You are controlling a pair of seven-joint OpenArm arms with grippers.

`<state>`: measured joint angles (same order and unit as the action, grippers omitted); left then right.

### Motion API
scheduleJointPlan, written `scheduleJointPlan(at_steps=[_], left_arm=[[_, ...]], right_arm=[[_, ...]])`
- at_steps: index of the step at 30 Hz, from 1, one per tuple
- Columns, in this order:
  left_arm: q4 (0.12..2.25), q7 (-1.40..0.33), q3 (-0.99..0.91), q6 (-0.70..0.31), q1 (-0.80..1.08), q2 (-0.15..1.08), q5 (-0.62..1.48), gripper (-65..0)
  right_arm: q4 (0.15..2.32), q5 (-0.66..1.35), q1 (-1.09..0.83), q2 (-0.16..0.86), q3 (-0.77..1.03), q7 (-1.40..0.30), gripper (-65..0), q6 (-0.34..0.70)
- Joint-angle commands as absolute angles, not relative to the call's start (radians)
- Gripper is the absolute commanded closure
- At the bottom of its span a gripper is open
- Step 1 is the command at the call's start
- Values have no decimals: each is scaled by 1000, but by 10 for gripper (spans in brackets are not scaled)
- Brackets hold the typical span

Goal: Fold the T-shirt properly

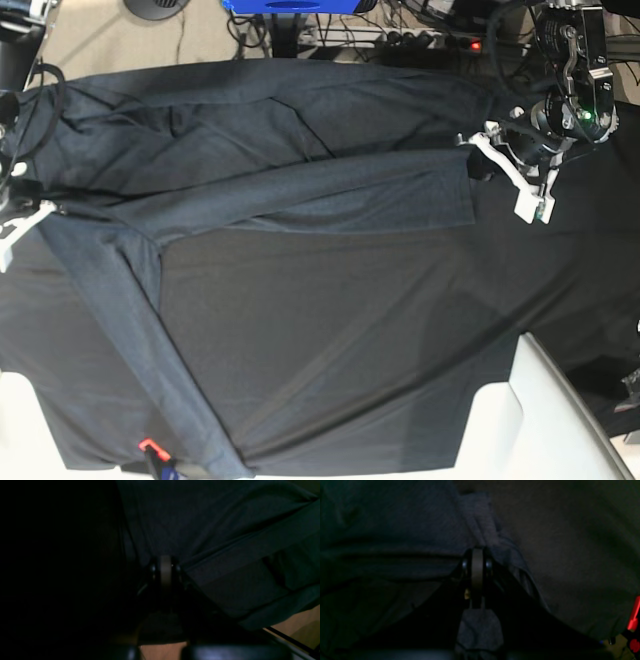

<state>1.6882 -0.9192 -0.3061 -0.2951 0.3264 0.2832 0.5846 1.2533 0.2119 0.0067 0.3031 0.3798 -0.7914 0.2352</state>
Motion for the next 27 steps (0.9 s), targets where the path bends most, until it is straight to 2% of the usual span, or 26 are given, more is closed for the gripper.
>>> scheduleJointPlan(at_steps=[1,7,14,27], left_arm=[[1698,-900,-312,-300,318,298,596,0],[1684,-898,-314,-297,297,298,593,0],[1684,-898,-314,-298,292,292,475,0],[1682,-855,-305,-298,294,295,467,0]], right_arm=[[1283,213,22,314,387,-789,0,234],[1300,209,16,294,387,-805,0,226],[1294,209,15,294,387,-803,0,225],[1259,208,16,294,387,-797,0,225]])
